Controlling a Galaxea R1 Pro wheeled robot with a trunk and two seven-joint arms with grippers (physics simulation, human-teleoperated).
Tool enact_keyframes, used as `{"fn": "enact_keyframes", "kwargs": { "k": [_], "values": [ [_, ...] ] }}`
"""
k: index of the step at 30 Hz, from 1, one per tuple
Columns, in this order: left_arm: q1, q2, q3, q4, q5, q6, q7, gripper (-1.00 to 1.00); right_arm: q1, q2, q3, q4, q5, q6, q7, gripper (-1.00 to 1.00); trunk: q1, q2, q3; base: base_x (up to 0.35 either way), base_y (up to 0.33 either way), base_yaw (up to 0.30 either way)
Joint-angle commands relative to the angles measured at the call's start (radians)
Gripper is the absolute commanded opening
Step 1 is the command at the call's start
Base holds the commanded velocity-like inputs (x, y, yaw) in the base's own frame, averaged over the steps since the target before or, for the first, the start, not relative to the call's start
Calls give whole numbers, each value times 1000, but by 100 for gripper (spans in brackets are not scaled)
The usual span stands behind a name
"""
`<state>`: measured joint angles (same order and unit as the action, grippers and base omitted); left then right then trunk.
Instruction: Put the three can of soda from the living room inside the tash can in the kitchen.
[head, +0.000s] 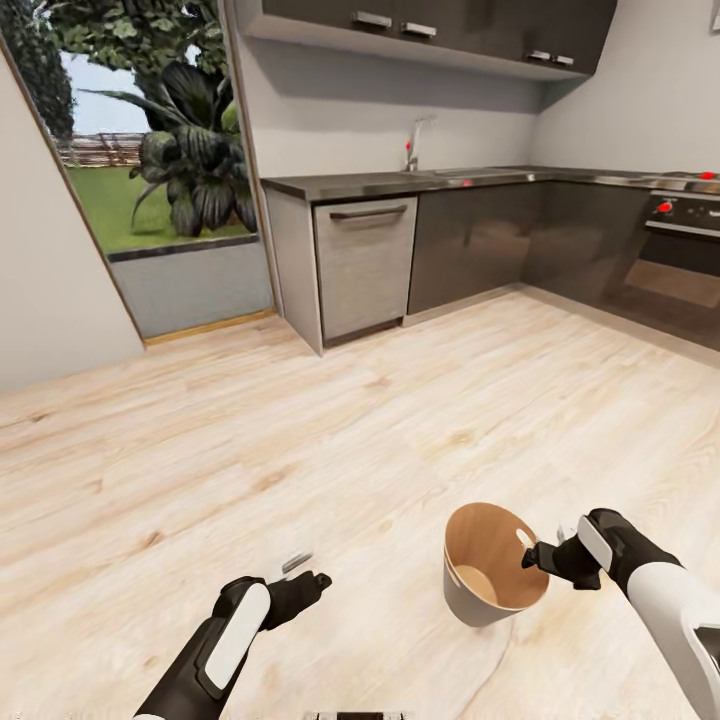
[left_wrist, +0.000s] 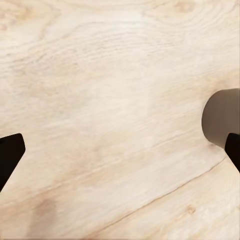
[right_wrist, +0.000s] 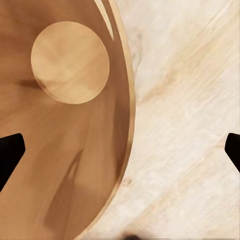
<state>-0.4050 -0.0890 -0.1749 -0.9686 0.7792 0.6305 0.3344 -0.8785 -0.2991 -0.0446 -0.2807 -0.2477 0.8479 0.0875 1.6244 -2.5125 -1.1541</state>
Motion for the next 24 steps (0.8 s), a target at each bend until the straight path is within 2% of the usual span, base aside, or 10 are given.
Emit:
{"fn": "enact_keyframes", "kwargs": {
  "k": [1,24],
  "values": [
    [0,0,0,0,0,0,0,100,0,0,0,0,0,1,0,100,0,0,-4,0,0,0],
    [0,0,0,0,0,0,0,100,0,1,-1,-1,-1,4,1,100,11,-6,-93,0,0,0]
  ]
}}
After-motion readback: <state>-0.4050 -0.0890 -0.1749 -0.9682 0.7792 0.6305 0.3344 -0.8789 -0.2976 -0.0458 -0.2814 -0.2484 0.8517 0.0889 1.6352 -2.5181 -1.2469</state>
